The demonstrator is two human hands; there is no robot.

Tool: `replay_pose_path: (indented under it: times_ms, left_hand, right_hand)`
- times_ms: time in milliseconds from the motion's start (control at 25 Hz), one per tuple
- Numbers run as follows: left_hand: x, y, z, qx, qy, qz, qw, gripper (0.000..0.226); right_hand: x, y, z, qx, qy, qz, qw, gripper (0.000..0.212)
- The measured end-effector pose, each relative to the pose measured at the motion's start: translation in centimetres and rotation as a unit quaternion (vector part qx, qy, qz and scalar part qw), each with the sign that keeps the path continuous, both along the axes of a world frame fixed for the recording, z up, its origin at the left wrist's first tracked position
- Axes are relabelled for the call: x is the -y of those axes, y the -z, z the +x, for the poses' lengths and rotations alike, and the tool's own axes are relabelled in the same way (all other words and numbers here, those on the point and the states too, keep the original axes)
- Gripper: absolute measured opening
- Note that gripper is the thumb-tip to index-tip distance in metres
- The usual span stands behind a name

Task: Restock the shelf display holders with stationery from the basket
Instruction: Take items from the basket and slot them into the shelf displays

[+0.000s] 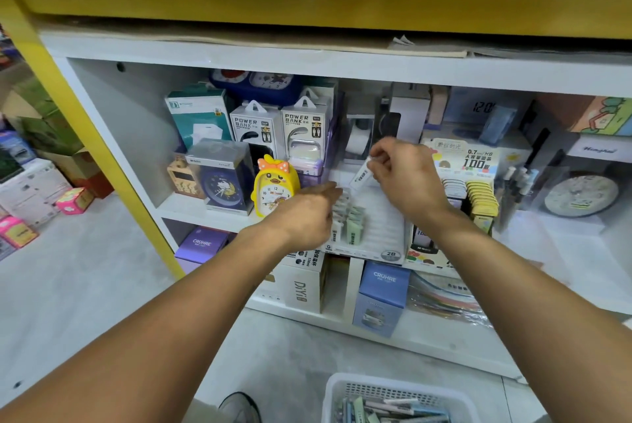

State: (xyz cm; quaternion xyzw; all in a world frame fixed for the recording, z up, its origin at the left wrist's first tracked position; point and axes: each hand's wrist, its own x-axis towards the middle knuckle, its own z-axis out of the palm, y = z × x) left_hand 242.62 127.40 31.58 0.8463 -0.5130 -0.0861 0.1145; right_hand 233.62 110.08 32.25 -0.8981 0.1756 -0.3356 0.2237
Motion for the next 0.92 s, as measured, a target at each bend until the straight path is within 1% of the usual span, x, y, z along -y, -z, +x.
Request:
replay_pose_path:
  times_ms: [120,280,480,600,640,760,840,920]
  left_hand:
    - [0.3,0.8,0.0,0.010,0.030,0.032,0.999,0.061]
    - [1.0,1.1,0.0,0.009,0.024,0.046,0.999,0.063]
    - [1.6,1.2,0.0,0.011,0.029,0.072,0.997,0.065]
    - [1.6,1.1,0.1,0.005,0.024,0.081,0.996,0.066]
    - [1.6,1.1,0.1,0.005,0.026,0.081,0.996,0.066]
    - [1.5,1.0,0.1,0.005,0.030,0.083,0.996,0.067]
    - [1.5,0.7,-0.1,-0.003,0.025,0.078,0.997,0.063]
    - [1.3,0.0,-0.4,-0.008,0.003,0.045,0.999,0.050]
  right_hand:
    - [-0.6,1.4,1.2,-0.023,-0.005,-0.022,0.999,0.010]
    - [-0.9,2.4,2.1,-0.058,-0.011,-0.007,0.998,0.012]
    - [-0.9,2.3,2.2,-0.095,-0.030,-0.060,0.993,0.010]
    - [-0.8,2.2,2.1,-0.121,-0.043,-0.053,0.990,0.013]
    - [-0.9,2.3,2.2,-0.139,-0.049,-0.052,0.988,0.017]
    - [-1.3,2.4,2.2,-0.207,-0.041,-0.064,0.975,0.044]
    - [-1.5,1.7,1.8,-0.187,-0.032,-0.055,0.980,0.049]
    - [-1.7,0.7,0.9,-0.128,-0.026,-0.024,0.991,0.044]
